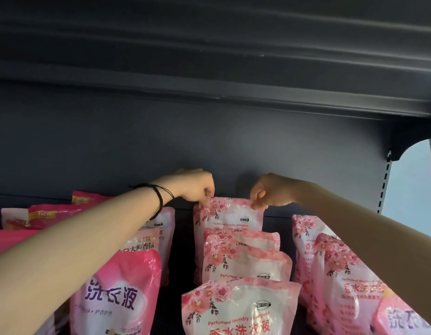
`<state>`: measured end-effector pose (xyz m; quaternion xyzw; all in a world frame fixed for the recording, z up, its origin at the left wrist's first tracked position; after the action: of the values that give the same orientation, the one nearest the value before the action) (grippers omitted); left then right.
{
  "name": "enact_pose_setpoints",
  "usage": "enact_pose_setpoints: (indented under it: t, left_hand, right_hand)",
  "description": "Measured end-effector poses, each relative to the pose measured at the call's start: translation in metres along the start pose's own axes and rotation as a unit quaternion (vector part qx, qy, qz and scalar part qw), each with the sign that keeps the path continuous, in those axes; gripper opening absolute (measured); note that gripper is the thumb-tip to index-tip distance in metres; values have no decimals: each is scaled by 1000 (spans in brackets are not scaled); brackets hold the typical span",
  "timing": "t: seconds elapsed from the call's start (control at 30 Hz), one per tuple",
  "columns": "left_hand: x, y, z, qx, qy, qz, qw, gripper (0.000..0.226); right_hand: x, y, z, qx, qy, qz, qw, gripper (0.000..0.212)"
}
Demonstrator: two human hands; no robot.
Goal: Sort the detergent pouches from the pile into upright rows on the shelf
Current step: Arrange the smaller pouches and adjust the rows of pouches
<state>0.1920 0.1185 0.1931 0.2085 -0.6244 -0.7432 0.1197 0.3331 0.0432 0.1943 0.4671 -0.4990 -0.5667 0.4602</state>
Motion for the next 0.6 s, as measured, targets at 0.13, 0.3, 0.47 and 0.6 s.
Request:
enact_pose_setpoints:
  t: [0.13, 0.3, 0.47, 0.6]
  left_hand:
    - [8, -2, 1, 12, -8, 10, 1000, 11]
    - [13, -28, 2, 56, -10, 39, 998, 13]
    - [13, -41, 3, 55, 1, 43, 998, 27]
    - [17, -32, -2, 58, -7, 63, 996, 16]
  right_hand:
    - [-1, -12, 7, -16, 19, 8, 1000, 8]
    - [-7, -33, 12, 13, 20, 10, 1000, 17]
    - [-8, -44, 15, 47, 19, 10, 999, 21]
    - [-6, -35, 13, 38, 12, 39, 998, 17]
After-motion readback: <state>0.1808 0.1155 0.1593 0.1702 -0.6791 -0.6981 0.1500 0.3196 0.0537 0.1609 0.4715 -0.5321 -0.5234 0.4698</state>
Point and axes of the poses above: each hand's wrist, its own x-axis away from the middle knuckle, its own y-axis out of the back of the hand, z = x × y, the point moved 7 cm from there along -x, towards the middle knuckle, and after that the axes turned 12 degrees about -y, right-handed, at the moved point
